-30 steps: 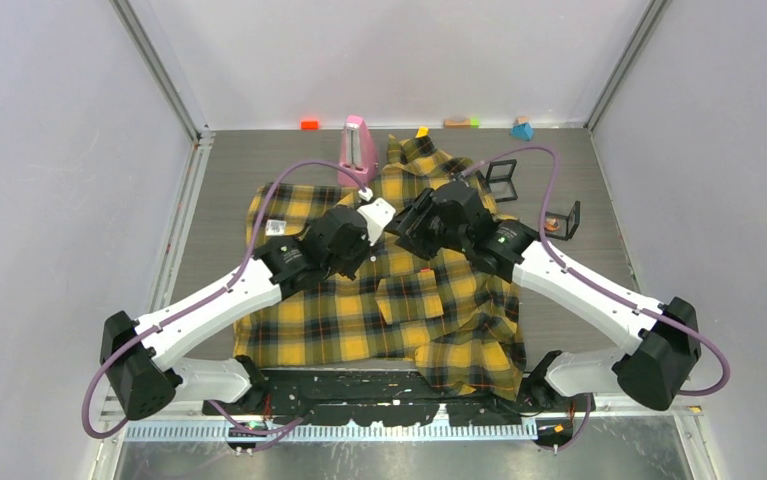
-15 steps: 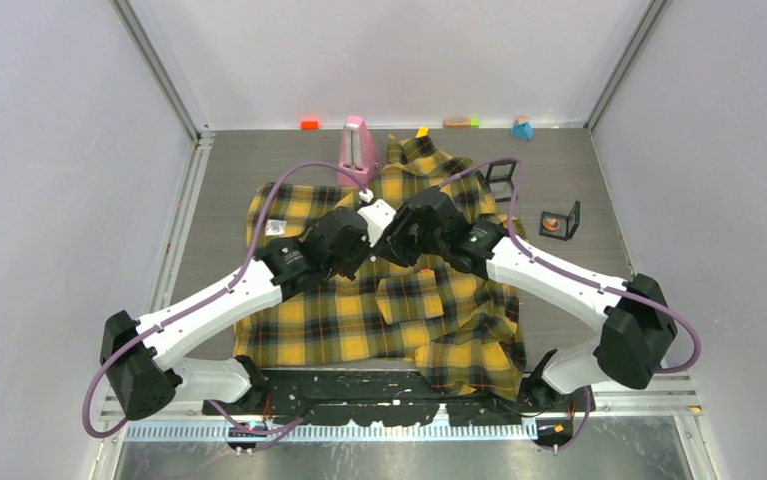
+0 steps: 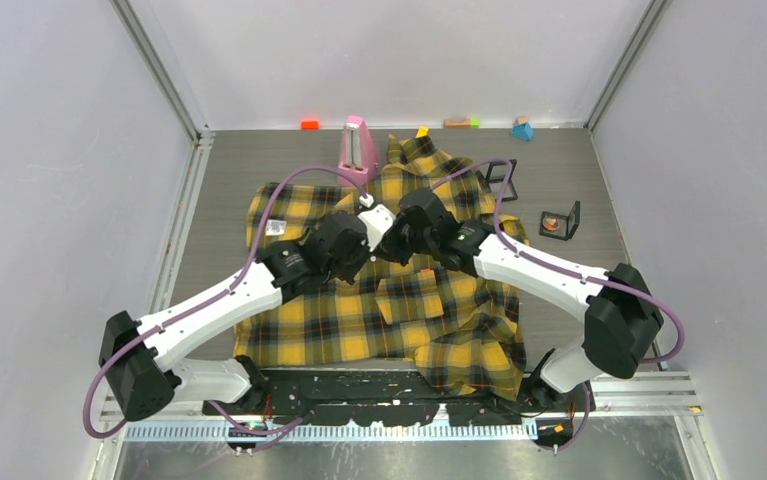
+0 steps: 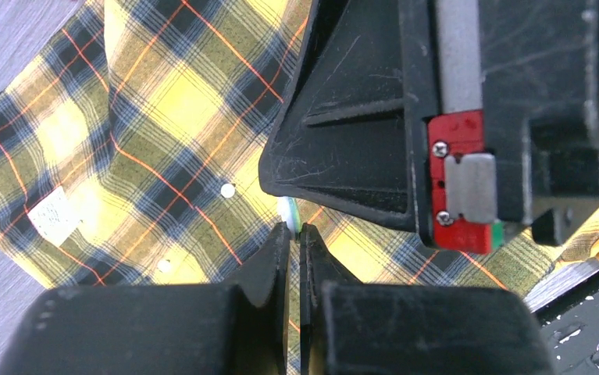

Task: Pin the brooch onto the clothing

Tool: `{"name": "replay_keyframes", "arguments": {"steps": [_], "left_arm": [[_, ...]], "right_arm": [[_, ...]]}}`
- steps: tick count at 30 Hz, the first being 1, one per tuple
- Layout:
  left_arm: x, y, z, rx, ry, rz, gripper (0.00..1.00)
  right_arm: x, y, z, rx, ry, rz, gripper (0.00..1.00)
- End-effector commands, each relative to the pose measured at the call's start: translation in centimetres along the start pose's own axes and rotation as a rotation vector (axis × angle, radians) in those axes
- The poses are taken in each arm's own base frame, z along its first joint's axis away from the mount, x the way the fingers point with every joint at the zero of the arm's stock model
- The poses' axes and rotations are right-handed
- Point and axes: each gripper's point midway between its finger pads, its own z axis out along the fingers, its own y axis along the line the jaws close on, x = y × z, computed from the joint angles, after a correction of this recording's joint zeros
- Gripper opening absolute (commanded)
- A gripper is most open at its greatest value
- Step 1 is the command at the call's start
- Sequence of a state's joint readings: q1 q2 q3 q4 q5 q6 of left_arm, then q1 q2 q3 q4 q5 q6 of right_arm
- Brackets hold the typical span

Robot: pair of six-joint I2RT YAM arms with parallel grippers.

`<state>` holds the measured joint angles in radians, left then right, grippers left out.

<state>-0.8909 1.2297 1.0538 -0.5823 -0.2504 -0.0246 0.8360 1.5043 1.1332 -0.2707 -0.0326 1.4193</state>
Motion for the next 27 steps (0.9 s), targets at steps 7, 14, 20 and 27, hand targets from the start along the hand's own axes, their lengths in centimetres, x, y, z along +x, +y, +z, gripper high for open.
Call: {"name": "replay_keyframes", "arguments": {"steps": [7, 14, 20, 27], "left_arm": [[-1.9, -1.4, -2.3, 0.097, -0.092, -0.056, 0.69], [-1.7, -3.1, -5.0, 0.304, -0.088, -0.262, 1.00], [-5.5, -3.7, -8.7, 0.591, -0.244, -0.623, 1.00], [-9.1, -3.4, -11.9, 0.867, -0.372, -0.830, 0.97]], "right_arm": [[-3.7, 0.2, -0.6, -0.024, -0.194, -0.110, 0.01], [-7.1, -0.4, -3.2, -0.170, -0.275, -0.277, 0.01], [-6.4, 3.5, -8.9, -0.553, -0.145, -0.521, 0.01], [-2.5, 5.5, -14.3, -0.694, 0.053, -0.688, 0.01]]}}
